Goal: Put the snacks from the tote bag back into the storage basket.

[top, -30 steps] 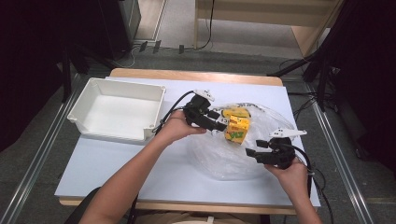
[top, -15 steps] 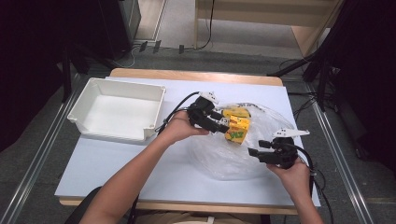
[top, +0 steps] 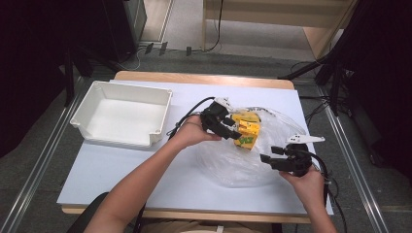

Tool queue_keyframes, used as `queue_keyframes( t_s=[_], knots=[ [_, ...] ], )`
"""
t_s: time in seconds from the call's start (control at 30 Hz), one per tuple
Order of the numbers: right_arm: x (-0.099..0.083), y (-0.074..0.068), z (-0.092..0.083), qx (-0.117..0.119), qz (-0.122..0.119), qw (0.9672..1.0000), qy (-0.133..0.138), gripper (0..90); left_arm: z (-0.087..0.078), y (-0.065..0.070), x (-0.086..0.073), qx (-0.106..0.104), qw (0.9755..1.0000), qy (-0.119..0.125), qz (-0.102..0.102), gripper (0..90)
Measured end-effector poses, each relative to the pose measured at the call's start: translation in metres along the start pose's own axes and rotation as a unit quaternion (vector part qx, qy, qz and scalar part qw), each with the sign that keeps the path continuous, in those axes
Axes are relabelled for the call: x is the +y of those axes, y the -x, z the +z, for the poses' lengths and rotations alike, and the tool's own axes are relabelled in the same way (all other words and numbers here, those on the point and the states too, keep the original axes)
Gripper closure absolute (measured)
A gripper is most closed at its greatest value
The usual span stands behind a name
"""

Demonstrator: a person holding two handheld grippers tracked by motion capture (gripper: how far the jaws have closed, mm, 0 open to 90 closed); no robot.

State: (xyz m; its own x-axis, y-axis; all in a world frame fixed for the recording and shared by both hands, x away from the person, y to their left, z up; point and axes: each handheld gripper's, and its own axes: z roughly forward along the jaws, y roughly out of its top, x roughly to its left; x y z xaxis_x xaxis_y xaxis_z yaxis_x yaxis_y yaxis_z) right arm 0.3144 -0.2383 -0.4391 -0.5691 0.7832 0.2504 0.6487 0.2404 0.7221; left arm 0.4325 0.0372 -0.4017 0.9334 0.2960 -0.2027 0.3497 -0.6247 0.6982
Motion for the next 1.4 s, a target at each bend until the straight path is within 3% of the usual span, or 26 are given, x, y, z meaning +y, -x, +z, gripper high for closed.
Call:
queue_keyframes(
  t_s=[0.3, 0.4, 0.8, 1.17, 1.4],
  knots=[
    [0.0, 0.0, 0.001, 0.001, -0.002, 1.0, -0.003, 38.1, 0.006, -0.002, 0.002, 0.002, 0.9999, -0.008, 0.007, 35.8],
    [0.0, 0.001, 0.003, 0.003, 0.002, 1.0, -0.005, 38.1, 0.01, -0.001, 0.003, 0.011, 0.9994, -0.023, 0.025, 35.8],
    [-0.001, 0.002, 0.003, 0.004, 0.006, 1.0, -0.005, 38.1, 0.024, -0.006, 0.004, 0.004, 0.9991, -0.037, 0.021, 35.9],
    [-0.003, 0.002, 0.001, -0.001, 0.009, 0.9999, -0.004, 38.4, 0.036, -0.008, 0.002, -0.009, 0.9993, -0.03, 0.022, 36.4],
    [-0.004, 0.0, 0.007, 0.009, 0.013, 0.9999, -0.007, 38.6, 0.049, -0.007, 0.001, -0.011, 0.999, -0.031, 0.029, 33.7]
  ],
)
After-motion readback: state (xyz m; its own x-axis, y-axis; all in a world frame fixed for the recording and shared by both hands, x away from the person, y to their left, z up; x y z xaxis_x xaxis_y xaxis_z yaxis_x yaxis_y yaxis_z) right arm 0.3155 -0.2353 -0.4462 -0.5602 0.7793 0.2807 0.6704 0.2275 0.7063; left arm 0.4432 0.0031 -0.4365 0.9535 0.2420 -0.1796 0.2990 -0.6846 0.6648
